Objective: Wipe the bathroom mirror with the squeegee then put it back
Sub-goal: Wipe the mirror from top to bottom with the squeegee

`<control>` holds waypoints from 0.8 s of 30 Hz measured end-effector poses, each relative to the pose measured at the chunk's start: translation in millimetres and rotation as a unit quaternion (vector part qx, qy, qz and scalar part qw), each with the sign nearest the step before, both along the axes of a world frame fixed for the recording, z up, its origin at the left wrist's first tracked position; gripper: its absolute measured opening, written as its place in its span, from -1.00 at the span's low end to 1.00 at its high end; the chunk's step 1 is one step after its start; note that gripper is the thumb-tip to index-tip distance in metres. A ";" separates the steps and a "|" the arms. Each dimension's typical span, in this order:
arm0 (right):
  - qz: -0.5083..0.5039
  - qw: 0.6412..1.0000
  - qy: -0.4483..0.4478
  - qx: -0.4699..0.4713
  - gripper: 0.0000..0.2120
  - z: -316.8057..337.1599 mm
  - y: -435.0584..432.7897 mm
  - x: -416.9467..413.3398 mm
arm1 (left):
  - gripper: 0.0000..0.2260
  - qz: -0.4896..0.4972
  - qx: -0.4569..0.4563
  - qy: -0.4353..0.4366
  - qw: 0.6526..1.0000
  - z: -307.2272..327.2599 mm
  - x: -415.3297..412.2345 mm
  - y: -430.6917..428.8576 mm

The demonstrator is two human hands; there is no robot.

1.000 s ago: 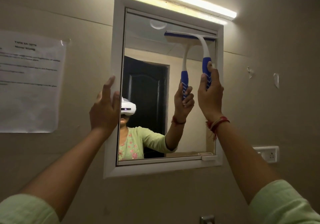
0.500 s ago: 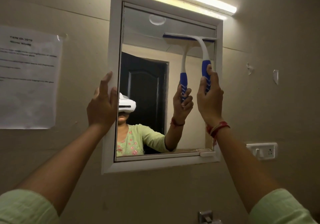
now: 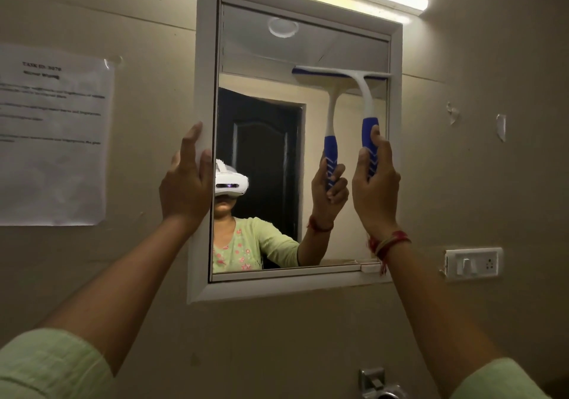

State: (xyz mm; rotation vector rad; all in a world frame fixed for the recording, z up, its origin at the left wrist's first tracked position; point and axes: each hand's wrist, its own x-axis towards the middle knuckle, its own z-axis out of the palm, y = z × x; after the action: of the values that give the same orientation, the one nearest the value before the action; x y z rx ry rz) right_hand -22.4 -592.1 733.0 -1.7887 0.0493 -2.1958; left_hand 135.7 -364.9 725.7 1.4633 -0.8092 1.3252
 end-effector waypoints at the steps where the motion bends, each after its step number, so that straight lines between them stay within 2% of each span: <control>1: 0.002 1.000 0.004 0.000 -0.60 -11.0 -0.6 -0.3 | -0.64 0.002 -0.002 0.002 1.000 0.1 -0.4 -0.1; 4: 0.001 1.000 0.009 0.000 -0.60 -24.9 -0.8 -4.3 | -0.64 0.004 -0.004 0.006 1.000 0.1 -1.0 -0.3; 11: -0.004 1.000 -0.010 0.003 -0.62 17.1 1.6 -2.2 | -0.64 0.003 -0.002 -0.004 1.000 -0.4 -0.3 -0.3; 18: -0.006 1.000 0.014 0.014 -0.60 -41.0 -2.0 -4.0 | -0.64 0.003 -0.006 -0.005 1.000 -0.7 -0.5 -0.7; 24: 0.005 1.000 0.009 0.023 -0.61 -14.9 9.1 -6.6 | -0.64 0.011 -0.007 -0.003 1.000 -0.5 -0.7 -0.2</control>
State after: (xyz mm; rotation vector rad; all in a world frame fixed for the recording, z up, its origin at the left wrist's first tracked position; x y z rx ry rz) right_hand -29.1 -583.0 718.1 -1.7800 0.0928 -2.1546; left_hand 135.0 -365.1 725.1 1.4617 -0.7869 1.3498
